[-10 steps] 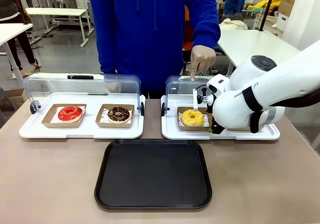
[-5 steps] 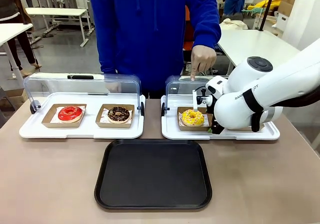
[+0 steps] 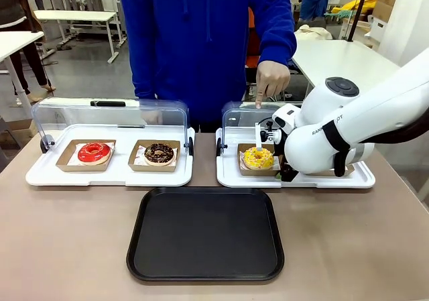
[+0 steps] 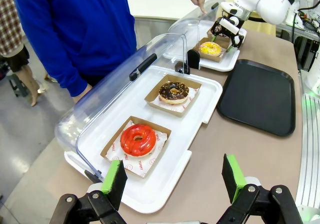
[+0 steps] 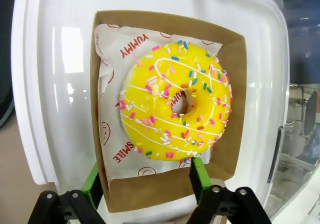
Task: Move the third donut from the left to the tray.
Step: Pick up the Paper togo box containing the Donut indicated by the person and place it on the Handle tray.
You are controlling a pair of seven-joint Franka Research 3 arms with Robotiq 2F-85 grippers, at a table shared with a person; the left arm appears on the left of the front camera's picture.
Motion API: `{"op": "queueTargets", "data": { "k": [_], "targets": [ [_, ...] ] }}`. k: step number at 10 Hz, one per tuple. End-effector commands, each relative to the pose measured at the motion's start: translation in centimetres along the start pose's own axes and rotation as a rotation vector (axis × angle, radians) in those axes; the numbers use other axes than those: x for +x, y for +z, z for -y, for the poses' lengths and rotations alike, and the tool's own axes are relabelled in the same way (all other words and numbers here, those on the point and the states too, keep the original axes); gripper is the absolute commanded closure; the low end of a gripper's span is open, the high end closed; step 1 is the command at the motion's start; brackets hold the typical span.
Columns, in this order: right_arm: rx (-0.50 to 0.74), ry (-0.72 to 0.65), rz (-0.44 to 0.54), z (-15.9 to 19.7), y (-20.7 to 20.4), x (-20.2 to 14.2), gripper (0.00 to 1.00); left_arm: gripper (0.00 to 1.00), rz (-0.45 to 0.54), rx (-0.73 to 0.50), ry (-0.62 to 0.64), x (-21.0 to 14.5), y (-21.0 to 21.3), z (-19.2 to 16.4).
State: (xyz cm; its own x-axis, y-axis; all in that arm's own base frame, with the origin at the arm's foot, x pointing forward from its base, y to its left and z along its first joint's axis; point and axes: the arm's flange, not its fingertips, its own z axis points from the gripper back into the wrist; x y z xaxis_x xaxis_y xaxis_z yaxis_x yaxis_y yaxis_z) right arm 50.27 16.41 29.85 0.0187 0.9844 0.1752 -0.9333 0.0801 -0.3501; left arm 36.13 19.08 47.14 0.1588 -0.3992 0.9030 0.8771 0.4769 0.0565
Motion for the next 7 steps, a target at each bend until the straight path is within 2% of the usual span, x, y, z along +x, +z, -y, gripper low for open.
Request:
{"op": "queueTargets", "data": {
  "k": [1,2,4,5,6,7],
  "targets": [
    [0.018,-0.024,-0.04,0.51,-1.09,0.99,0.9,0.0,0.007,-0.006,-0.007,0.11,0.07,0.23],
    [0.023,-0.022,-0.045,0.42,-1.11,0.97,1.0,0.0,0.007,-0.006,-0.007,0.11,0.07,0.23],
    [0.035,-0.02,-0.055,0.42,-1.15,0.98,1.0,0.0,0.007,-0.006,-0.007,0.11,0.07,0.23],
    [0.04,-0.015,-0.06,0.36,-1.17,1.05,0.94,0.0,0.007,-0.006,-0.007,0.11,0.07,0.23],
    [0.043,-0.013,-0.062,0.4,-1.18,1.03,1.0,0.0,0.007,-0.006,-0.007,0.11,0.07,0.23],
    [0.048,-0.006,-0.067,0.38,-1.16,1.04,1.0,0.0,0.007,-0.006,-0.007,0.11,0.07,0.23]
  ]
}}
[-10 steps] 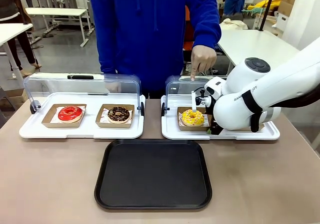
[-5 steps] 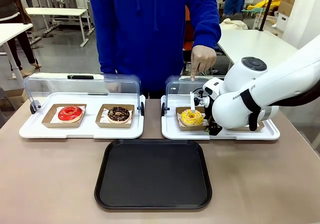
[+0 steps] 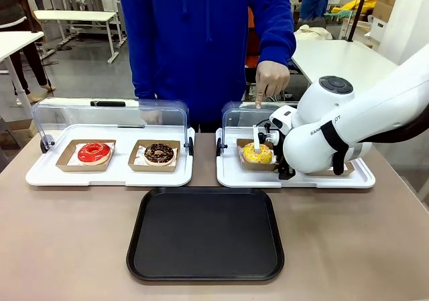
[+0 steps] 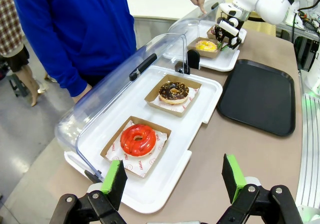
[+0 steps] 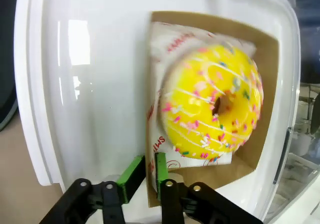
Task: Move the third donut from the left to the tray.
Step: Pick up the Paper togo box containing the Donut indicated by the person and place it on the Handle tray.
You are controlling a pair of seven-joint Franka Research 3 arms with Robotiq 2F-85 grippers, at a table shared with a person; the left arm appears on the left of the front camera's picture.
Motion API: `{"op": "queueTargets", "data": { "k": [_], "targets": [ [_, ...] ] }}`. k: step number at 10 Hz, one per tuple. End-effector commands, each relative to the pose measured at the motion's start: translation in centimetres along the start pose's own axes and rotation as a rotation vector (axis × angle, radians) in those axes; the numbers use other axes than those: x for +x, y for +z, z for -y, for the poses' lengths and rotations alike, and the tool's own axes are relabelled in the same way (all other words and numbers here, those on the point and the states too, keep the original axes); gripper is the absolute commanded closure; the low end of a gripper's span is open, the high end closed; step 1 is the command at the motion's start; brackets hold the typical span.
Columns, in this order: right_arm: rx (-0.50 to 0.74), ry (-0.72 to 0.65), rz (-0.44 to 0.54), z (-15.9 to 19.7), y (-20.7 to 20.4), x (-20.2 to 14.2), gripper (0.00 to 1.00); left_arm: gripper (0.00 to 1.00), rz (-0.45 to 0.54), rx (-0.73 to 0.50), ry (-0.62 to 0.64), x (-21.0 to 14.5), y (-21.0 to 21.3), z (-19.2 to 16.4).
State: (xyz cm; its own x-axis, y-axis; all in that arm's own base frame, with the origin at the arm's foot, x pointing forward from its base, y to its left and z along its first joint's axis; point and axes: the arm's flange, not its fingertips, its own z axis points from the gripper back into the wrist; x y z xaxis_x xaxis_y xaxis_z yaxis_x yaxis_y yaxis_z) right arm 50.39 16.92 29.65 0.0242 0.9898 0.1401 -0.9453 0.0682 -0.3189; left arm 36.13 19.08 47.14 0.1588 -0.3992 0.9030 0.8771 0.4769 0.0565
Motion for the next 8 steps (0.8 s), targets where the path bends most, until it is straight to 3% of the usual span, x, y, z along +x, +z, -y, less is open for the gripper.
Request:
{"op": "queueTargets", "data": {
  "k": [1,8],
  "targets": [
    [0.018,-0.012,-0.034,0.5,-0.8,0.6,1.0,0.0,0.007,-0.006,-0.007,0.1,0.1,0.2],
    [0.008,0.003,-0.007,0.6,0.2,0.3,1.0,0.0,0.007,-0.006,-0.007,0.1,0.1,0.2]
  ]
}}
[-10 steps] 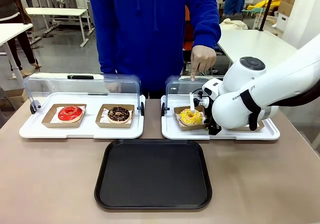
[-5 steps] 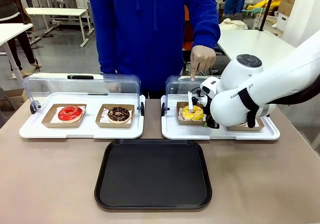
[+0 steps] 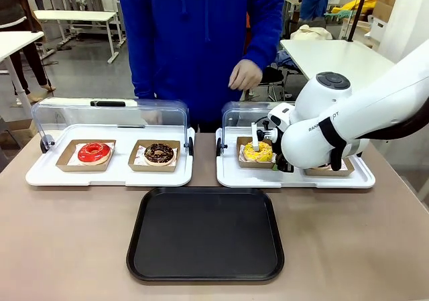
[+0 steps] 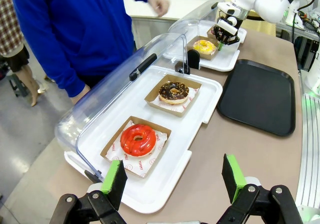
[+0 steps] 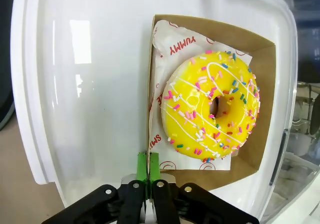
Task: Move the third donut from the left to the tray.
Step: Pick up the Paper togo box containing the Donut indicated by the person and place it on the Handle tray.
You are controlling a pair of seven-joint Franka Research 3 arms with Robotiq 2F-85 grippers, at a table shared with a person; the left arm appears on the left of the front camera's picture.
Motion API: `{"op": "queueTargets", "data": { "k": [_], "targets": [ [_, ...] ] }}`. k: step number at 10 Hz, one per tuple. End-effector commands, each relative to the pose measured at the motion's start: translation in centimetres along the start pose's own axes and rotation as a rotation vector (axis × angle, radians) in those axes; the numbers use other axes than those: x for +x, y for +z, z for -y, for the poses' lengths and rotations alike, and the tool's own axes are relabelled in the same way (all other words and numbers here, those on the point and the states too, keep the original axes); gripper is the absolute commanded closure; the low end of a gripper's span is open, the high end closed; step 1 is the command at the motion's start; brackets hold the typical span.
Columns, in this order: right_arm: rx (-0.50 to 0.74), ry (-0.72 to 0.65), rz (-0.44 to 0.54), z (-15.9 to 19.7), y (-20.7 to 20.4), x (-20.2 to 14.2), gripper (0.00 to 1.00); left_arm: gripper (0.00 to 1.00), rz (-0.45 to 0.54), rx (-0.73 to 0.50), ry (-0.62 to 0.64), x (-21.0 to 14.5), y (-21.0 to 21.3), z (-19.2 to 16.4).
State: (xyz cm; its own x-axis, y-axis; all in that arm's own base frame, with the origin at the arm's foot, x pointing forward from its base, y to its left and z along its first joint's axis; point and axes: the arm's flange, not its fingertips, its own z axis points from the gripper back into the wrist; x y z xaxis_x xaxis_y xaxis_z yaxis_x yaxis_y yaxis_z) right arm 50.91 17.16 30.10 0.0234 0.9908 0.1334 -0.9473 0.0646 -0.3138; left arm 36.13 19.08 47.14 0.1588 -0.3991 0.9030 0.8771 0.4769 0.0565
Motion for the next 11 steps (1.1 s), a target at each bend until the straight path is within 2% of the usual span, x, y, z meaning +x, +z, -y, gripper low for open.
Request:
{"op": "queueTargets", "data": {
  "k": [1,6,11],
  "targets": [
    [0.0,0.0,0.0,0.0,0.0,0.0,0.99,0.0,0.007,-0.006,-0.007,0.1,0.1,0.2],
    [-0.102,-0.002,0.021,-1.8,8.3,0.7,0.99,0.0,0.007,-0.006,-0.007,0.1,0.1,0.2],
    [-0.01,-0.014,0.055,-6.6,14.1,2.3,0.99,0.0,0.007,-0.006,-0.007,0.1,0.1,0.2]
  ]
}}
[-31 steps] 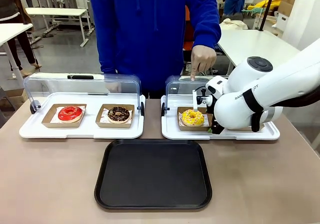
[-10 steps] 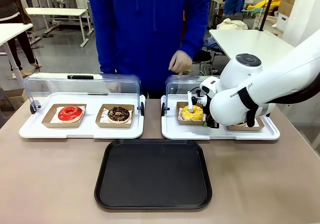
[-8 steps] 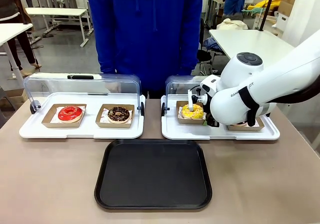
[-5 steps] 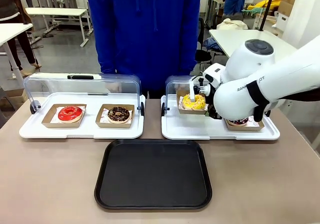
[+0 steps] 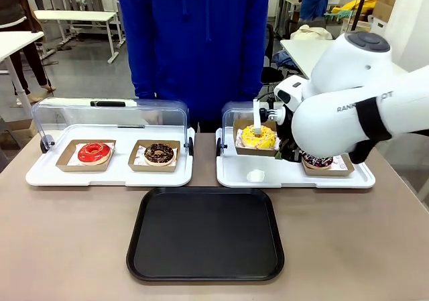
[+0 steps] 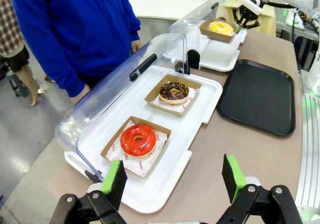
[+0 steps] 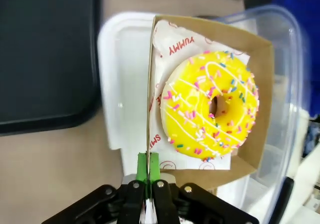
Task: Move the third donut from the left to the tray.
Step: Pick up the Paper togo box containing the Donut indicated by the person and place it on the Handle tray.
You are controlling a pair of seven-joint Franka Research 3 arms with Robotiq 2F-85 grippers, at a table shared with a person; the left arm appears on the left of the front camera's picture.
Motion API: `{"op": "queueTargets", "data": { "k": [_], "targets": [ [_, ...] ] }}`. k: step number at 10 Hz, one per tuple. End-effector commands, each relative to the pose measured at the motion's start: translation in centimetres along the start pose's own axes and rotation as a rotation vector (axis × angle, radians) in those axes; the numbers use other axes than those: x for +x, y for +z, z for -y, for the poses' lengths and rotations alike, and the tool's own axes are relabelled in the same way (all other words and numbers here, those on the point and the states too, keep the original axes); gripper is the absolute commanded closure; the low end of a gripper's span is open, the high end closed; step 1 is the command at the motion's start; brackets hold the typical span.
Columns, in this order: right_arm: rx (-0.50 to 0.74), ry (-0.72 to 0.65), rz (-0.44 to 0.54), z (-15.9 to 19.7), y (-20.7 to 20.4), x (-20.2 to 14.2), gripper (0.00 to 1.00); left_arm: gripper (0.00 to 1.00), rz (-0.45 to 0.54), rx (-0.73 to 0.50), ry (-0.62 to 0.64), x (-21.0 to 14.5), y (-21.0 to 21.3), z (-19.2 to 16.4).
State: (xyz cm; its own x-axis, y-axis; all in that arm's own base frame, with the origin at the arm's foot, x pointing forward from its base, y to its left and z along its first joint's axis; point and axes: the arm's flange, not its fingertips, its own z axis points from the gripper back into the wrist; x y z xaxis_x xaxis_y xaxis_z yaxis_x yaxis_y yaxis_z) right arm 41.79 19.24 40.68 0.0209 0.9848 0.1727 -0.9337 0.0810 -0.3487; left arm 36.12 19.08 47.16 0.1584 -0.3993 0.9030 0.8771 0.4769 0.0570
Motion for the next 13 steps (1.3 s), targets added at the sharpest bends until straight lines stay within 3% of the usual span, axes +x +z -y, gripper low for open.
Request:
{"op": "queueTargets", "data": {
  "k": [1,6,10,13],
  "targets": [
    [0.054,0.0,0.029,-2.9,2.3,-0.2,0.99,0.0,0.007,-0.006,-0.007,0.1,0.1,0.2],
    [0.073,0.023,0.042,-10.1,3.5,3.2,0.99,0.0,0.007,-0.006,-0.007,0.1,0.1,0.2],
    [0.105,0.025,0.031,-14.8,0.7,7.3,0.99,0.0,0.007,-0.006,-0.007,0.1,0.1,0.2],
    [0.123,0.013,0.0,-18.1,-1.6,8.5,0.99,0.0,0.007,-0.006,-0.007,0.1,0.1,0.2]
  ]
}}
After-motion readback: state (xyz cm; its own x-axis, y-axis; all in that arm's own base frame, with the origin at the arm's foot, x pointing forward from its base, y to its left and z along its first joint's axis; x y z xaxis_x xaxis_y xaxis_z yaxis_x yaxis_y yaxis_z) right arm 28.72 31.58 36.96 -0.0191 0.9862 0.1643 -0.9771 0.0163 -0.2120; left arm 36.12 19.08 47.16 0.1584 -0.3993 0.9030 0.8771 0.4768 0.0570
